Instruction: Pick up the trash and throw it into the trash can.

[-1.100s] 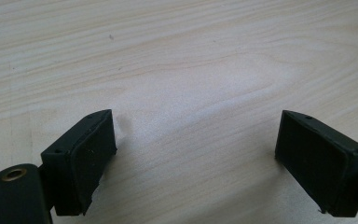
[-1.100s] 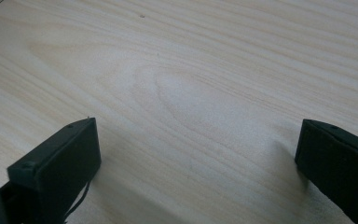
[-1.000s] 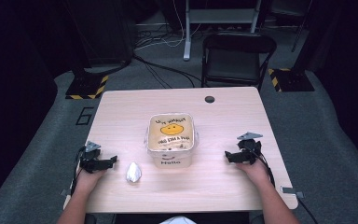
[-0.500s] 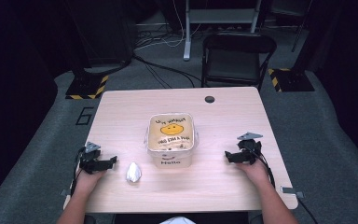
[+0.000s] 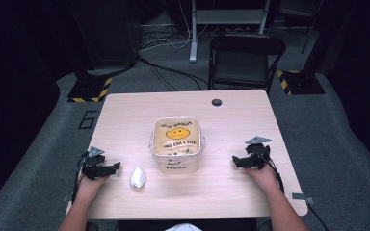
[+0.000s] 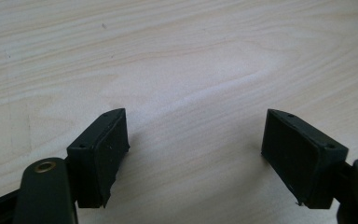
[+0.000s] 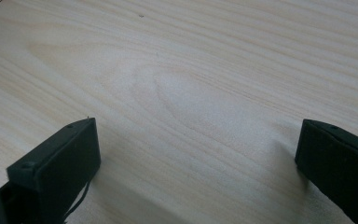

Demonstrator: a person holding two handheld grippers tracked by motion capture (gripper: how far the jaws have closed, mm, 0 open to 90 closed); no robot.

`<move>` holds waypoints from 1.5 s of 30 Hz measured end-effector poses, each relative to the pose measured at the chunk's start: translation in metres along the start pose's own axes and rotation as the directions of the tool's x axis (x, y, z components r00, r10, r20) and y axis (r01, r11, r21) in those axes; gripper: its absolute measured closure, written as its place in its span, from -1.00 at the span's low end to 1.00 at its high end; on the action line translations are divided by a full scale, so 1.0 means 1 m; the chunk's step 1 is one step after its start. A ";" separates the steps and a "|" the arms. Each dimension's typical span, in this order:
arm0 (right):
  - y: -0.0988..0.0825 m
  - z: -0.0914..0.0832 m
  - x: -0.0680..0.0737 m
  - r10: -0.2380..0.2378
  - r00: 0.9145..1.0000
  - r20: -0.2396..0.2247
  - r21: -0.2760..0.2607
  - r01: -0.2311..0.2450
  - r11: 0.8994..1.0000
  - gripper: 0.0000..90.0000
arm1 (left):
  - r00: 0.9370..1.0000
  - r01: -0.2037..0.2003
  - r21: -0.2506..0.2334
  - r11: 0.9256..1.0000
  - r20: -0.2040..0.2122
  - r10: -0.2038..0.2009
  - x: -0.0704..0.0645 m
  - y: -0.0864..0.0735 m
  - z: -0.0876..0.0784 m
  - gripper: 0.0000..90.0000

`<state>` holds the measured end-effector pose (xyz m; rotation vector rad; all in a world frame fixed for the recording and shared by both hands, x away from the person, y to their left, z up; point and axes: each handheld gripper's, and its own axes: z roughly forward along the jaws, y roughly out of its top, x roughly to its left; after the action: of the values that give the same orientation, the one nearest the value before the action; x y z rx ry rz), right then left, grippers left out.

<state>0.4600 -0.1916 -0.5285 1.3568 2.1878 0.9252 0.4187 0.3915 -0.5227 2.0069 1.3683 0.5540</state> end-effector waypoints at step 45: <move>0.000 0.000 0.000 0.000 1.000 0.000 0.000 0.000 1.000 -1.00 | 0.995 -0.073 -0.040 0.997 0.058 0.075 -0.055 0.029 -0.048 -0.42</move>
<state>0.4601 -0.1916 -0.5285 1.3572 2.1882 0.9254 0.3860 0.3464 -0.4680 2.0340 1.2430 0.5443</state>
